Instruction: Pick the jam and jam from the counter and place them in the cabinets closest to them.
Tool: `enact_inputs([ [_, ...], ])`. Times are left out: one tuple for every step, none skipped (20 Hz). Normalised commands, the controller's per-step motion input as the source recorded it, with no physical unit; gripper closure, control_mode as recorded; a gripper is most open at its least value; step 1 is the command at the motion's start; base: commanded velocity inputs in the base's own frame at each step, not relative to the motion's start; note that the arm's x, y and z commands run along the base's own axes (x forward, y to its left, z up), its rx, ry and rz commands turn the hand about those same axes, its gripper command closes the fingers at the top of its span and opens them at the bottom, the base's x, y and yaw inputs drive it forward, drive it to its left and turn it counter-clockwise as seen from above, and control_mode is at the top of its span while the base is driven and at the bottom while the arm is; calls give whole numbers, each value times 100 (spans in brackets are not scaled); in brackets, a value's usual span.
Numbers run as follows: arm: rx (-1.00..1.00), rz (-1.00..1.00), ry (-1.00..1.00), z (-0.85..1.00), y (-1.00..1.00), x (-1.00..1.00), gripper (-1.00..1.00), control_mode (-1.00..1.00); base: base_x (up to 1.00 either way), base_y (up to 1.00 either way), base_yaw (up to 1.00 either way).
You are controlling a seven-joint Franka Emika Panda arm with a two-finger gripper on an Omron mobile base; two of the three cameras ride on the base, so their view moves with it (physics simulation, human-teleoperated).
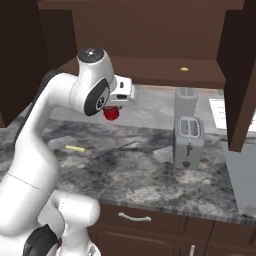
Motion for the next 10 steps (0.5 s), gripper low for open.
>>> enact_inputs([
  [-8,-9,-10,39,9,0,100,-100,0,0,0],
  [-8,-9,-9,42,8,0,100,-100,0,0,0],
  [-6,-9,-6,45,7,0,100,-100,0,0,0],
  [-6,-10,-4,49,5,0,100,-100,0,0,0],
  [-5,-10,-3,52,5,0,100,-100,0,0,0],
  [-4,-10,-2,56,4,0,100,-100,0,0,0],
  [-3,-9,0,58,3,0,100,-100,0,0,0],
  [-1,-8,0,60,1,0,100,-100,0,0,0],
  [0,-8,0,52,0,2,100,-100,0,0,0],
  [0,-8,-2,36,0,0,100,-100,0,0,0],
])
